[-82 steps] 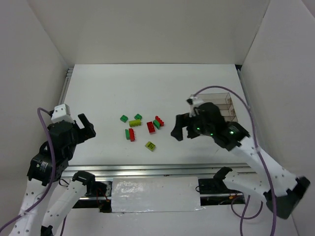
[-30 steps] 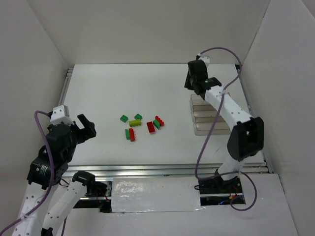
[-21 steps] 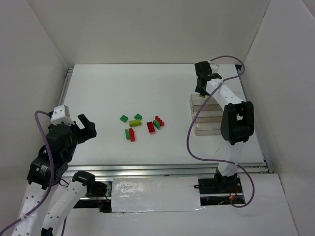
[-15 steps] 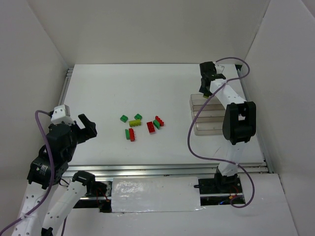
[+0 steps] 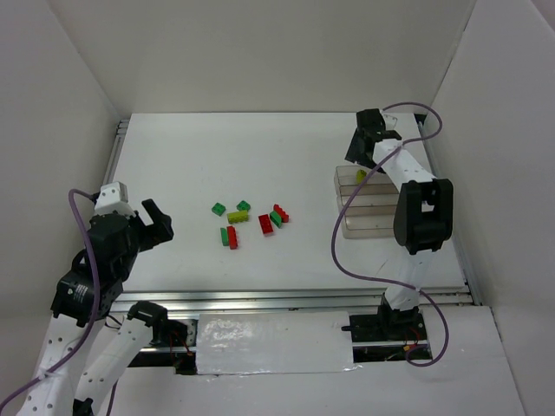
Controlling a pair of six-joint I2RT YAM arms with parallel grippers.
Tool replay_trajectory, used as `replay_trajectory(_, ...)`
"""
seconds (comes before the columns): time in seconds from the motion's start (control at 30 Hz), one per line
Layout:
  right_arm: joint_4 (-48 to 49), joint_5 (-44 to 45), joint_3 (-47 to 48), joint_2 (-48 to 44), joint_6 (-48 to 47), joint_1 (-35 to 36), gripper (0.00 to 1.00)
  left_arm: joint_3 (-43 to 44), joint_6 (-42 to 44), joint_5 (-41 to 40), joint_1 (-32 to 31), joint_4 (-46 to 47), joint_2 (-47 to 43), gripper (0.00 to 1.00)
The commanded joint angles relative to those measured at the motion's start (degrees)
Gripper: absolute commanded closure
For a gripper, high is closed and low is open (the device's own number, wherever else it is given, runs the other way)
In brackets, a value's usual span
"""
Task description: Sort the legos into containers by color
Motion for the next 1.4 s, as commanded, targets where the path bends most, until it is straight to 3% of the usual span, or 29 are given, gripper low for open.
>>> replay_trajectory(0.0, -0.12, -0.86, 4.4, -0.56, -0.27, -0.33, 0.1, 0.01, 1.52, 0.32, -0.05, 2.67, 0.08, 0.01)
replay_trajectory(0.1, -1.0, -2.34, 4.84, -2.66, 0.16, 0.72, 0.07, -0.08, 1.44, 0.23, -0.14, 2.67, -0.01, 0.01)
replay_trajectory(0.2, 2.06, -6.82, 0.9, -7.22, -1.06, 6.06, 0.03, 0.01, 1.35, 0.05, -0.14, 2.67, 0.08, 0.0)
replay_trajectory(0.3, 2.77, -5.26, -2.36, -9.09, -2.21, 17.48, 0.03, 0.09, 1.0, -0.74, -0.14, 2.32, 0.17, 0.0)
replay_trajectory(0.43, 5.66, -10.69, -3.07, -7.78, -3.51, 30.66, 0.06, 0.01, 0.82, -1.0, -0.05, 2.23, -0.18, 0.01)
replay_trajectory(0.57, 6.03, -11.14, 1.66, -0.16, -6.6, 37.71, 0.07, -0.08, 1.0, -0.83, -0.05, 2.32, -0.27, 0.0)
replay_trajectory(0.67, 2.34, -8.68, 9.3, 5.48, -4.41, 40.44, 0.1, 0.01, 1.0, -0.74, 0.04, 2.23, -0.09, 0.0)
replay_trajectory(0.83, 2.68, -4.99, 12.22, 8.75, 0.6, 43.26, 0.1, -0.17, 1.0, -0.65, -0.05, 2.41, -0.62, 0.0)
replay_trajectory(1.0, -1.35, -4.81, 22.14, 16.65, -3.08, 43.61, 0.12, -0.08, 1.08, -0.47, 0.04, 2.5, -0.18, 0.0)
replay_trajectory(1.13, -3.99, -5.43, 27.24, 21.66, -5.72, 43.44, 0.2, -0.17, 1.17, -0.39, -0.05, 2.59, -0.53, 0.0)
replay_trajectory(1.37, -3.11, -5.96, 25.58, 22.9, -5.99, 43.35, 0.27, -0.26, 1.26, -0.3, 0.04, 2.67, -0.8, 0.01)
